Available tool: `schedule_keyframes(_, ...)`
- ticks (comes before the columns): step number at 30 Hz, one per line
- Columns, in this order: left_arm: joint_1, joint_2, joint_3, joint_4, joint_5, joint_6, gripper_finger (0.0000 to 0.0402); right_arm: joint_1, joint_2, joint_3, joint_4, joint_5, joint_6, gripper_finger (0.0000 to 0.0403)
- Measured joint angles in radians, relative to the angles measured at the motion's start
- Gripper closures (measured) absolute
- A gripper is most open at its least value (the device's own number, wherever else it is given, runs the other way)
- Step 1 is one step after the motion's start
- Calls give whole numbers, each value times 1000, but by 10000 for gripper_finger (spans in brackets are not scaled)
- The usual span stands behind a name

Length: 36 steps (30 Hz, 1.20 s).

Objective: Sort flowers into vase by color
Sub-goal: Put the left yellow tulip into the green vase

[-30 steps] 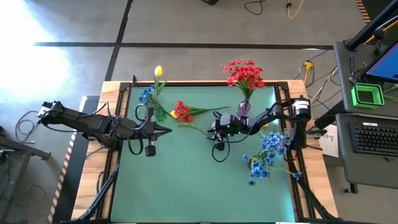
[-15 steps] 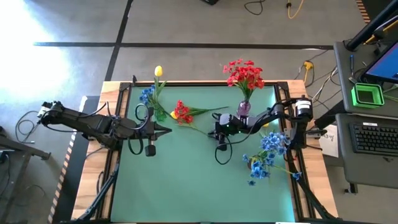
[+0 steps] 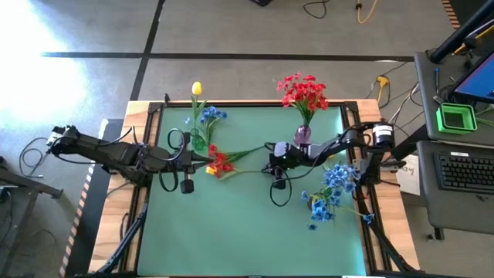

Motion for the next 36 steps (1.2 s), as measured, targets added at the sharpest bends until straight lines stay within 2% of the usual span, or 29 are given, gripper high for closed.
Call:
schedule_keyframes(11,0,0,0,3,-1,0,402,-3,-137,1,57,23,76,390)
schedule_keyframes(14,0,0,0,3,-1,0,402,-2,-178,2,32,63,79,390)
schedule_keyframes(18,0,0,0,3,-1,0,402,-1,-218,2,-37,65,53,390)
schedule_keyframes(32,0,1,0,3,-1,0,402,5,-215,4,-124,57,25,389)
schedule_keyframes(36,0,1,0,3,-1,0,402,10,-215,4,-141,56,19,369)
